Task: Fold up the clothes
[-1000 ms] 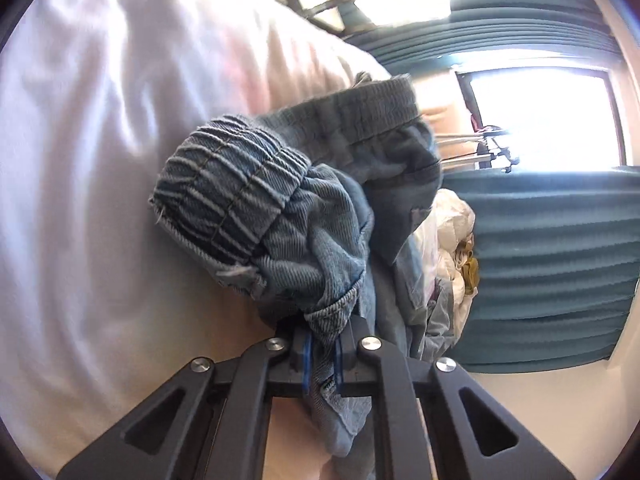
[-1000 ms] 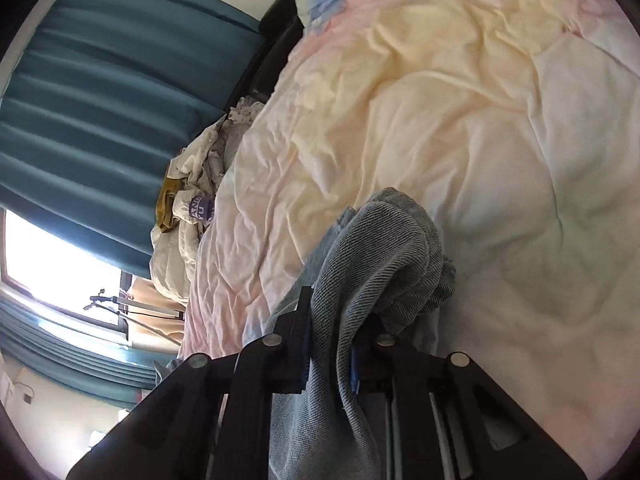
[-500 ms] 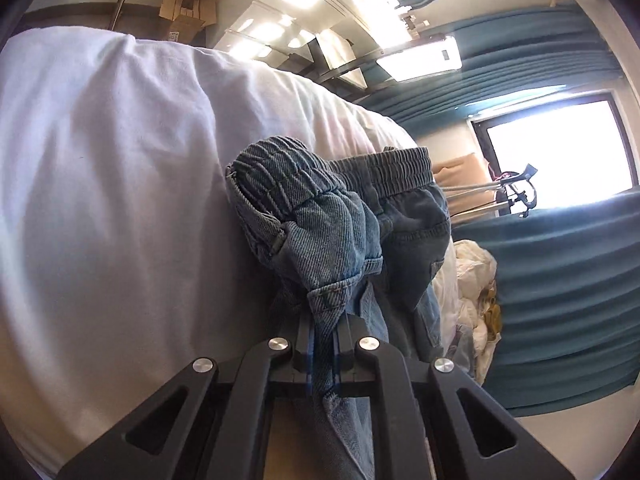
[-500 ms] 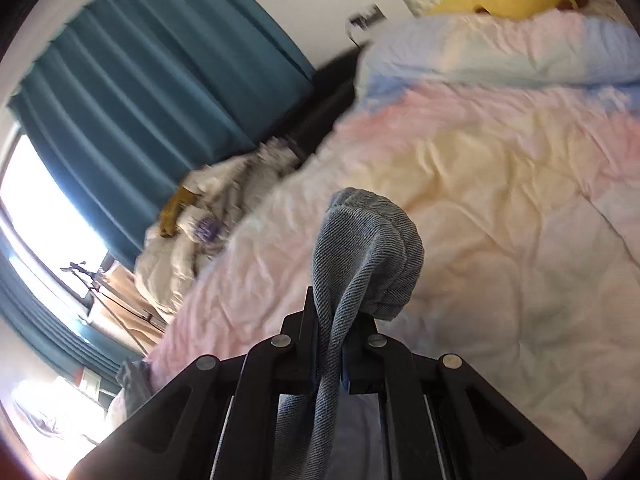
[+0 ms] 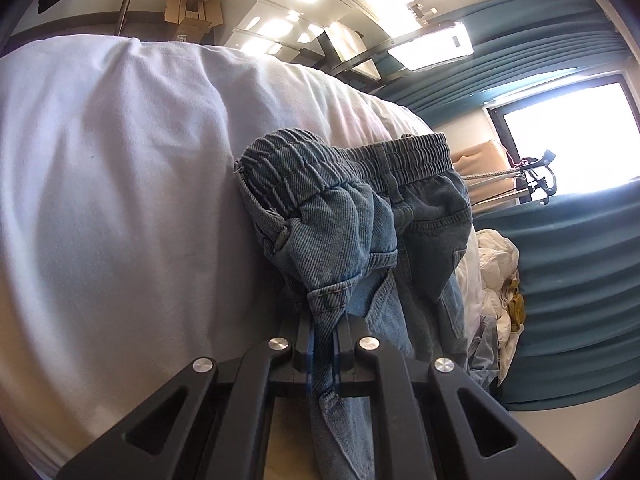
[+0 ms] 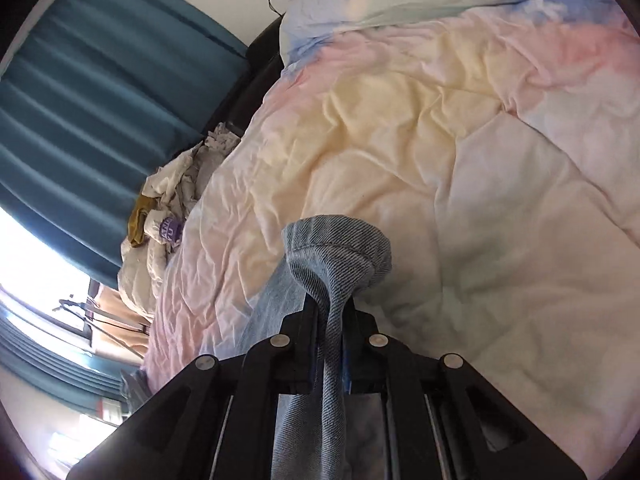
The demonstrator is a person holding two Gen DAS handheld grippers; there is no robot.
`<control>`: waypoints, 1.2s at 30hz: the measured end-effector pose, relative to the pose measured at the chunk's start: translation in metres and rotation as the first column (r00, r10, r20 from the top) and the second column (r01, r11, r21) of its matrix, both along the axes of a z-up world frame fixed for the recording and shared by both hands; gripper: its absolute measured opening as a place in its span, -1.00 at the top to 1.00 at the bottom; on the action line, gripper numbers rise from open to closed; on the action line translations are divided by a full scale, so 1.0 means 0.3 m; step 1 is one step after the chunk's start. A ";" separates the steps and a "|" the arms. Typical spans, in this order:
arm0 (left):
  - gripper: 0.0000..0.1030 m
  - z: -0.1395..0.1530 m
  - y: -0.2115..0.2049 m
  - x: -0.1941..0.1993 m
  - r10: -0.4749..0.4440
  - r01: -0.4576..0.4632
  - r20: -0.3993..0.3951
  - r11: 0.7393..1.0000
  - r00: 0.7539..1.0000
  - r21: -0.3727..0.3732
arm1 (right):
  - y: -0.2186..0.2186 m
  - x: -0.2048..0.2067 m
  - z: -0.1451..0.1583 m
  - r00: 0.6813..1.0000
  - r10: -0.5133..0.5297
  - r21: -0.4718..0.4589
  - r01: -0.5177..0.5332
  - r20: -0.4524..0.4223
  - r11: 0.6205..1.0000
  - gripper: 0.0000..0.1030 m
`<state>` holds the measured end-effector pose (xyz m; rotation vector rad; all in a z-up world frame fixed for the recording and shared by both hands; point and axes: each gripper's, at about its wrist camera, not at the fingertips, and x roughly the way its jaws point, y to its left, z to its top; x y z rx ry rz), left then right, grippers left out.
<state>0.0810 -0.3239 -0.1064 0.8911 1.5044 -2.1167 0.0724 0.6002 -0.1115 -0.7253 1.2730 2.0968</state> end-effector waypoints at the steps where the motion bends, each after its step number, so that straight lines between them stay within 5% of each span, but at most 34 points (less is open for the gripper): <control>1: 0.89 0.001 0.003 0.000 0.002 -0.002 0.002 1.000 1.000 -0.004 | -0.001 -0.009 -0.014 0.999 0.002 0.003 -0.002 0.047 1.000 0.85; 6: 0.88 0.014 0.024 -0.001 -0.005 0.007 0.035 0.999 0.999 -0.041 | 0.035 0.028 -0.171 0.979 0.009 -0.142 0.020 0.203 0.990 0.77; 10: 0.74 0.023 0.036 0.000 -0.020 0.024 0.081 0.999 0.997 -0.045 | 0.011 0.042 -0.109 0.978 -0.012 -0.091 0.031 0.206 0.995 0.60; 12: 0.49 0.050 0.064 0.006 -0.039 0.045 0.070 0.995 0.997 -0.089 | -0.022 0.037 -0.051 0.980 -0.012 -0.018 0.016 0.199 1.000 0.06; 13: 0.42 0.063 0.077 0.009 -0.048 0.055 0.065 0.992 0.997 -0.111 | -0.045 0.029 -0.021 0.980 -0.005 0.023 0.000 0.197 1.000 0.00; 15: -0.03 0.110 0.132 0.007 -0.068 0.075 0.043 0.976 0.997 -0.203 | -0.092 0.011 0.038 0.978 0.007 0.108 -0.030 0.208 0.994 -0.05; 21: -0.13 0.208 0.321 -0.026 -0.173 0.193 0.086 0.861 0.981 -0.471 | -0.228 -0.058 0.160 0.982 0.090 0.204 -0.123 0.164 0.971 -0.10; 28: -0.13 0.267 0.464 -0.029 -0.285 0.285 0.100 0.741 0.953 -0.608 | -0.387 -0.129 0.264 0.969 0.215 0.328 -0.243 0.119 0.913 -0.10; 33: -0.13 0.257 0.585 -0.089 -0.405 0.401 0.143 0.678 0.903 -0.616 | -0.488 -0.170 0.290 0.936 0.344 0.336 -0.350 0.078 0.875 -0.10; 36: -0.13 0.250 0.659 -0.134 -0.453 0.452 0.180 0.613 0.873 -0.648 | -0.550 -0.193 0.290 0.911 0.406 0.326 -0.406 0.073 0.854 -0.10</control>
